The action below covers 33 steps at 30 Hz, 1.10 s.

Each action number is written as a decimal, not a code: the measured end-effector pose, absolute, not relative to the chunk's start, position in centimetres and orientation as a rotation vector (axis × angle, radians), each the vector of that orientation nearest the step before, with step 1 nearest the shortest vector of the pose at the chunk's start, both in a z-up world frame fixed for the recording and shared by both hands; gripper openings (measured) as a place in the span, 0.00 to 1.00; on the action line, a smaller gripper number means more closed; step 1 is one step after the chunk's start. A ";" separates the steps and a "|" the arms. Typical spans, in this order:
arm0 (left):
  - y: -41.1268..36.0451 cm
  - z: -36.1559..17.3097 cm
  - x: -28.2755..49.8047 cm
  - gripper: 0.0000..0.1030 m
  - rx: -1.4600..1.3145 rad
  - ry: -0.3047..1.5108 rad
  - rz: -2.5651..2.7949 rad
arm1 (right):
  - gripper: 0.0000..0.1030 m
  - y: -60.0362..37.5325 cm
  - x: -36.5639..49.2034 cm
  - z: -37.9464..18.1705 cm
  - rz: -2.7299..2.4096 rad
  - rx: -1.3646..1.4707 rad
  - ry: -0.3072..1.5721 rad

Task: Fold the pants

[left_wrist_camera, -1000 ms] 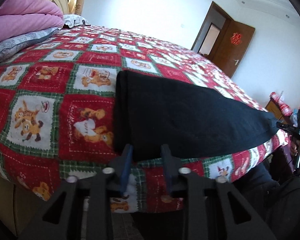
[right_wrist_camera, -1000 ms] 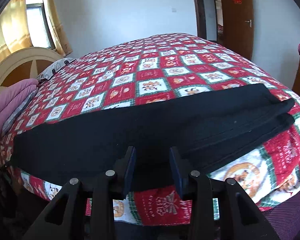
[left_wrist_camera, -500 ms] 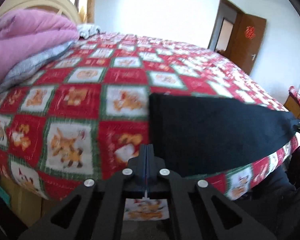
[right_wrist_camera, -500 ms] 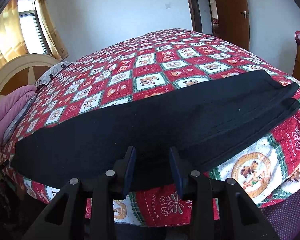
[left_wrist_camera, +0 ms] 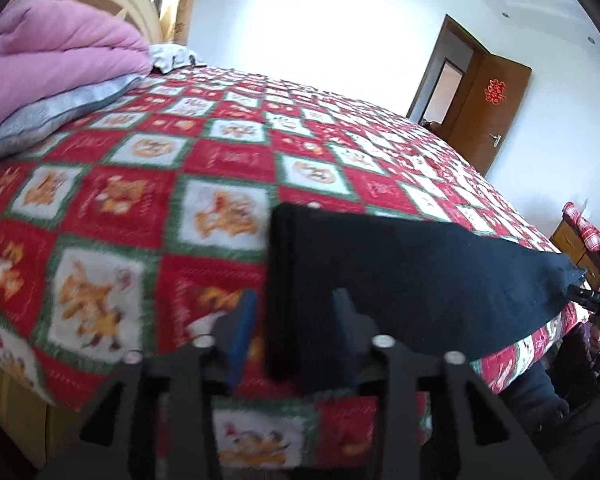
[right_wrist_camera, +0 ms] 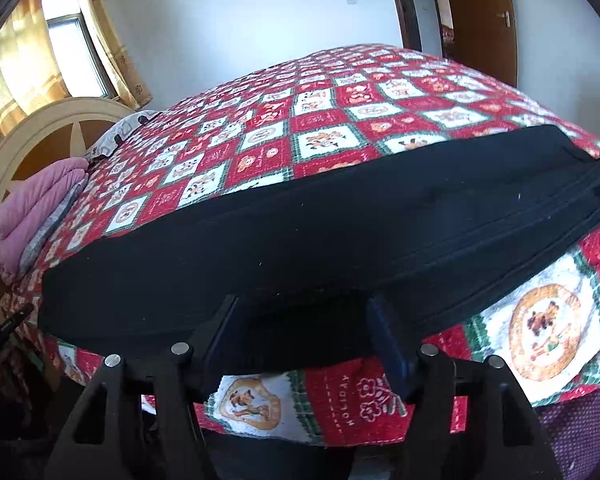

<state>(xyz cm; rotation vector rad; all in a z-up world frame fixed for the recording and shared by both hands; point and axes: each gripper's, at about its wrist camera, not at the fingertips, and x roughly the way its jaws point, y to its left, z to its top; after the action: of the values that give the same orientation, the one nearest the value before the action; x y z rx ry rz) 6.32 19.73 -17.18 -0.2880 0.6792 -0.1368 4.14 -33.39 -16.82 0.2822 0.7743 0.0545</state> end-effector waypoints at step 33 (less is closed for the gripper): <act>15.8 -18.6 8.1 0.55 -0.207 0.642 -0.227 | 0.03 -38.4 2.6 -17.2 -0.045 0.582 0.699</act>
<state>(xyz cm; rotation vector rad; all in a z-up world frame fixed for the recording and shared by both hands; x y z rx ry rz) 8.14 15.75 -18.57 -0.2068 0.6422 -0.2272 2.64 -38.43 -17.24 0.5821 0.6987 -0.0451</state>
